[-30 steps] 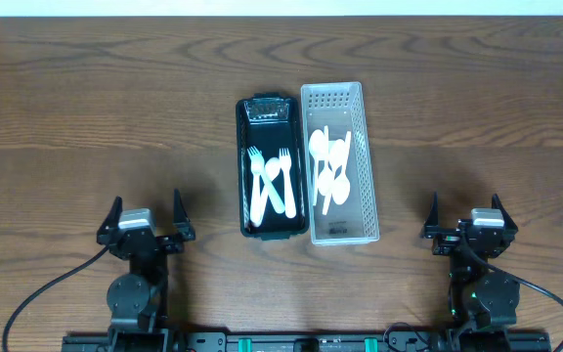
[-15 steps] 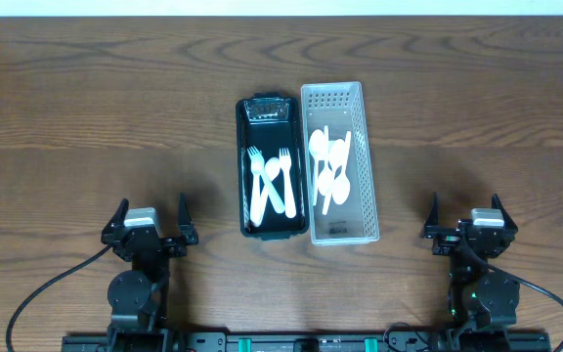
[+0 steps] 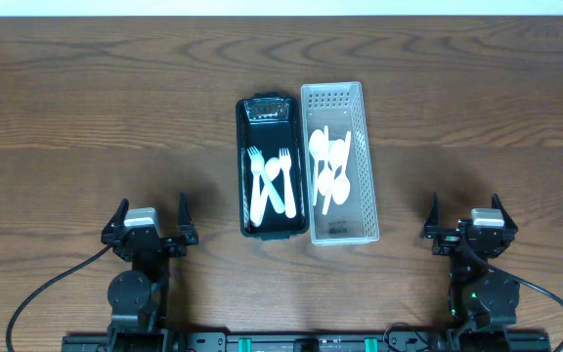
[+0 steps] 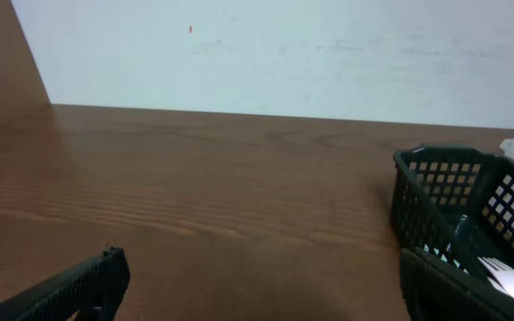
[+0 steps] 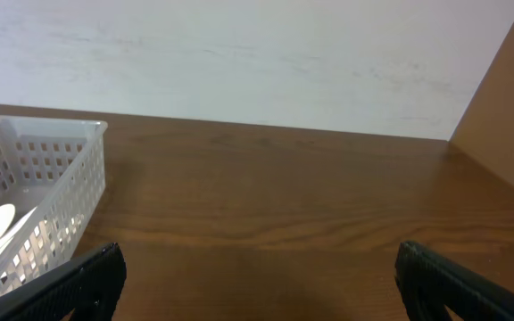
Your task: Pack container
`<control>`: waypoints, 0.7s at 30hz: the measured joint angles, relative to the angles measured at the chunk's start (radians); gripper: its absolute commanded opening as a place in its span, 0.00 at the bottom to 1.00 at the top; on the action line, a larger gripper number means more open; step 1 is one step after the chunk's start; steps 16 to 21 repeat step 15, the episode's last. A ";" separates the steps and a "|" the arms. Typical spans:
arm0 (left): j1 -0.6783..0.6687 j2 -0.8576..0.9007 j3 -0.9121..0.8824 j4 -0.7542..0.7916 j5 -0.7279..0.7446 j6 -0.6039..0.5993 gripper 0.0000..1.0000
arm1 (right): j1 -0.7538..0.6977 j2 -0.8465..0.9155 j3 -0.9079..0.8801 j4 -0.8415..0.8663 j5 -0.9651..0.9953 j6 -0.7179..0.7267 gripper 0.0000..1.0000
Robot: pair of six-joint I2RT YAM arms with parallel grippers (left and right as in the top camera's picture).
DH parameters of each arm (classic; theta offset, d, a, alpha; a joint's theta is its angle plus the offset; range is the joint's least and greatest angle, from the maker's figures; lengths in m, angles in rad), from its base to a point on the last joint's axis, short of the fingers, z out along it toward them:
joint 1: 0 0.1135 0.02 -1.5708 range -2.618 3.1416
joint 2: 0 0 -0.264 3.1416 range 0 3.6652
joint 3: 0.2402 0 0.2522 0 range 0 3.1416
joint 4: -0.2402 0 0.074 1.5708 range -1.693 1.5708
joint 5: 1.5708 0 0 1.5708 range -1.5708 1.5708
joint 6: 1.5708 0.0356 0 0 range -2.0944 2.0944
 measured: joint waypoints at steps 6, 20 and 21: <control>0.000 0.000 0.000 0.000 0.000 0.000 0.98 | 0.000 0.000 0.000 0.000 0.000 0.000 0.99; 0.000 0.000 0.000 0.000 0.000 0.000 0.98 | 0.000 0.000 0.000 0.000 0.000 0.000 0.99; 0.000 0.000 0.000 0.000 0.000 0.000 0.98 | 0.000 0.000 0.000 0.000 0.000 0.000 0.99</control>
